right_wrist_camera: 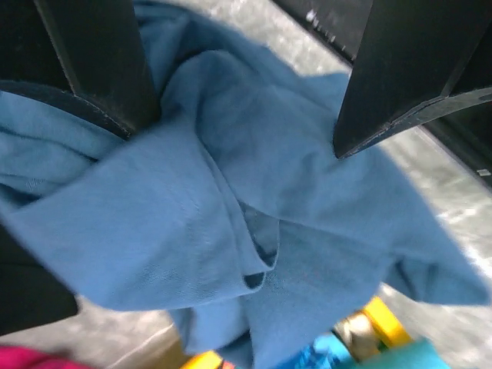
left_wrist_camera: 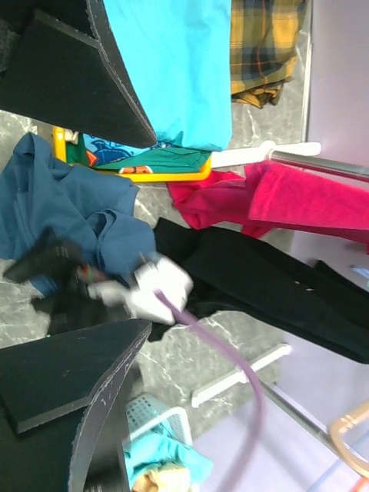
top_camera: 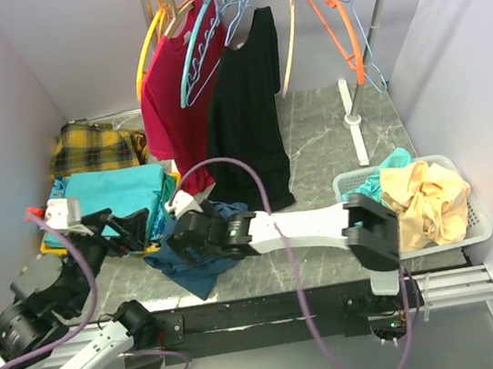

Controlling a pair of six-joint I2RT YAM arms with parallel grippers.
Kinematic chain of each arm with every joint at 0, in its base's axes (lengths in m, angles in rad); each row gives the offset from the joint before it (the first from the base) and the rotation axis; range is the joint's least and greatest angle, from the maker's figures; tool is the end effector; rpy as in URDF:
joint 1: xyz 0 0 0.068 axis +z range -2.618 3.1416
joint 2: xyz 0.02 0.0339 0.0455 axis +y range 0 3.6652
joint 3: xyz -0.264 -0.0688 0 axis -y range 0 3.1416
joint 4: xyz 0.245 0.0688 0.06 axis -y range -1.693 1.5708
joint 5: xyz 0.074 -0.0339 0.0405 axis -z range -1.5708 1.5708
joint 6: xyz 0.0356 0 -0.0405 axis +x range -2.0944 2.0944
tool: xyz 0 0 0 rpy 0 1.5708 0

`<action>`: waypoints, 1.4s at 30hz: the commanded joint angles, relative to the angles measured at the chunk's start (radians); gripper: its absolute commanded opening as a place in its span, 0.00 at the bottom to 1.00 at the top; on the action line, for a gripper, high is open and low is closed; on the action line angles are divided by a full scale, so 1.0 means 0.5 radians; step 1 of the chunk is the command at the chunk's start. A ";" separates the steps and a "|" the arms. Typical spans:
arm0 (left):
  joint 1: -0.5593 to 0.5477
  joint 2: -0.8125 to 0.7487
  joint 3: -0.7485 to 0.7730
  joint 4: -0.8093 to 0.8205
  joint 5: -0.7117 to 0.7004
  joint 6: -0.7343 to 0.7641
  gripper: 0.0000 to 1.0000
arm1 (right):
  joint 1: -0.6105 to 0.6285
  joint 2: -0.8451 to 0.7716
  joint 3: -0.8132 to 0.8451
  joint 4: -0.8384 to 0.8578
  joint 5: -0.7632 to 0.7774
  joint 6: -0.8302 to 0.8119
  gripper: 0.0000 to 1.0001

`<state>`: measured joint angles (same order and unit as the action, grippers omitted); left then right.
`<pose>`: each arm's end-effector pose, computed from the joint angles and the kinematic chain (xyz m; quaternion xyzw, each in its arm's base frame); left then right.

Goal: Remove the t-shirt from the hanger
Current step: Pick up the T-shirt from the center of the board.

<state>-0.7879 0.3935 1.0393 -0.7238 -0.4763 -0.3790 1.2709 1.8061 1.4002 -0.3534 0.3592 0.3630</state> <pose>0.0405 -0.0176 0.4019 -0.0120 0.7311 -0.2190 0.6461 0.1325 0.3863 0.2547 -0.3331 0.8434 0.1708 0.3855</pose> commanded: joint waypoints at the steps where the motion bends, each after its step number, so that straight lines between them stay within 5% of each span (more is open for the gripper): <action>1: 0.002 -0.011 0.075 -0.083 -0.041 -0.018 0.99 | -0.053 0.216 0.068 -0.063 -0.074 0.084 1.00; 13: 0.002 -0.060 -0.011 -0.022 -0.032 0.046 0.99 | -0.069 0.627 -0.070 -0.069 -0.292 0.154 1.00; 15: 0.002 -0.066 0.004 -0.043 -0.041 0.055 0.99 | -0.075 0.683 -0.070 -0.069 -0.356 0.176 0.77; 16: 0.002 -0.078 0.011 -0.068 -0.051 0.058 0.99 | -0.078 0.692 -0.085 -0.066 -0.384 0.185 0.57; 17: 0.002 -0.081 0.032 -0.080 -0.060 0.058 0.99 | -0.081 0.701 -0.094 -0.069 -0.405 0.200 0.23; 18: 0.002 -0.084 0.041 -0.089 -0.081 0.062 0.99 | -0.081 0.704 -0.107 -0.075 -0.396 0.231 0.04; 19: 0.002 -0.100 0.050 -0.101 -0.090 0.065 0.99 | -0.081 0.698 -0.140 -0.100 -0.384 0.249 0.00; 27: 0.002 -0.140 0.075 -0.117 -0.084 0.065 0.99 | -0.100 0.203 -0.548 -0.103 -0.124 0.455 0.00; 34: 0.002 -0.109 0.047 -0.080 -0.011 0.040 1.00 | -0.124 -0.415 -0.619 -0.691 0.447 0.670 0.00; 42: 0.002 -0.066 0.063 -0.046 0.032 0.068 0.99 | -0.531 -1.199 -0.684 -1.118 0.803 0.851 0.00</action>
<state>-0.7879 0.3325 1.0512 -0.7891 -0.4862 -0.3592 1.1126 1.4113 1.0702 -0.7639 0.5873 0.7265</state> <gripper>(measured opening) 0.994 0.248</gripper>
